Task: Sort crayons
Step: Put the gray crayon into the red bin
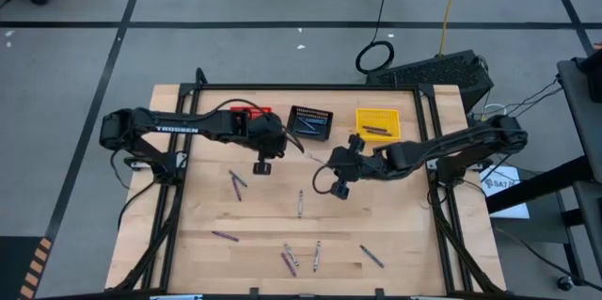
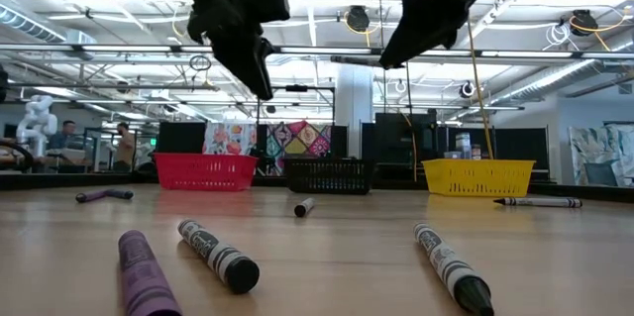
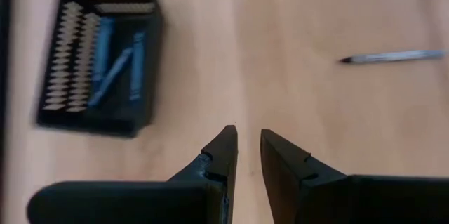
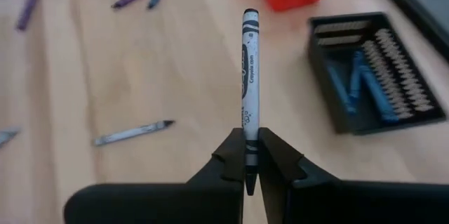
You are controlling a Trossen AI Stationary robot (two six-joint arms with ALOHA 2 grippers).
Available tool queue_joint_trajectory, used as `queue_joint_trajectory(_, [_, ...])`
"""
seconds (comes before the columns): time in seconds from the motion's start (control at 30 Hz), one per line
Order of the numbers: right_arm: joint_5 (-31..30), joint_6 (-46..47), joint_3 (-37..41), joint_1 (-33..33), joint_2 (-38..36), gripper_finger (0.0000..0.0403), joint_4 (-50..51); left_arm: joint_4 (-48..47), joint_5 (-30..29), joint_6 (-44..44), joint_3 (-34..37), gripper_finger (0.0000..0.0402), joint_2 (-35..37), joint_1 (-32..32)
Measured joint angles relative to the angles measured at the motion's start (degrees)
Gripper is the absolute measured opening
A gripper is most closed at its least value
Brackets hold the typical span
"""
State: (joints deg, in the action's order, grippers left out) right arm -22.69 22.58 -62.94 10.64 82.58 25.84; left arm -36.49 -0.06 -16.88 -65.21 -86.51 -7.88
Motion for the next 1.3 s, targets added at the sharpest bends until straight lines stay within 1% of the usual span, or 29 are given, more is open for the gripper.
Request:
queue_joint_trajectory(0.1, [-2.05, 0.28, 0.0, 0.35, -0.78, 0.0006, 0.14, -0.07, -1.48, 0.14, -0.02, 0.0063, -0.55, 0.09])
queue_joint_trajectory(0.27, [-4.44, 0.58, 0.0, 0.41, -1.21, 0.0006, 0.14, 1.23, 1.3, 1.43, -0.02, 0.0064, -0.49, 0.08])
queue_joint_trajectory(0.4, [-4.4, 0.74, 0.0, 0.41, -1.21, 0.0006, -1.56, 8.37, 1.32, 1.57, -0.02, 0.0064, -0.51, 0.02])
queue_joint_trajectory(0.53, [-4.92, 0.16, 0.0, 0.41, -1.21, 0.0006, -4.06, 17.37, 2.09, 5.88, -0.02, 0.0064, -0.49, 0.02])
queue_joint_trajectory(0.67, [-5.91, -3.3, 0.02, 0.74, -2.36, 0.0006, -7.54, 21.23, 6.05, 5.55, -0.04, 0.0064, -0.49, 0.13])
queue_joint_trajectory(0.77, [-6.1, -4.86, 0.02, 0.76, -5.35, 0.0006, -8.89, 22.33, 8.69, 5.62, -0.04, 0.0064, -0.49, 0.13])
queue_joint_trajectory(0.83, [-8.02, -5.28, 0.02, 0.81, -7.39, 0.0006, -9.14, 24.11, 10.91, 5.67, -0.04, 0.0064, -0.51, 0.14])
queue_joint_trajectory(0.9, [-10.2, -5.61, 0.02, 1.19, -9.09, 0.0006, -8.99, 28.07, 14.05, 6.08, -0.04, 0.0064, -0.51, 0.44])
queue_joint_trajectory(0.97, [-10.5, -6.91, 0.02, 1.54, -10.15, 0.0006, -9.62, 32.63, 15.62, 6.12, -0.04, 0.0064, -0.51, 0.88])
queue_joint_trajectory(1.13, [-10.21, -8.95, 0.0, 2.77, -11.8, 0.0006, -11.06, 42.25, 15.86, 7.6, -0.04, 0.0064, -0.51, 0.85])
queue_joint_trajectory(1.3, [-10.32, -9.35, 0.0, 3.73, -12.66, 0.0006, -11.15, 45.21, 15.88, 9.05, -0.04, 0.0063, -0.51, 0.76])
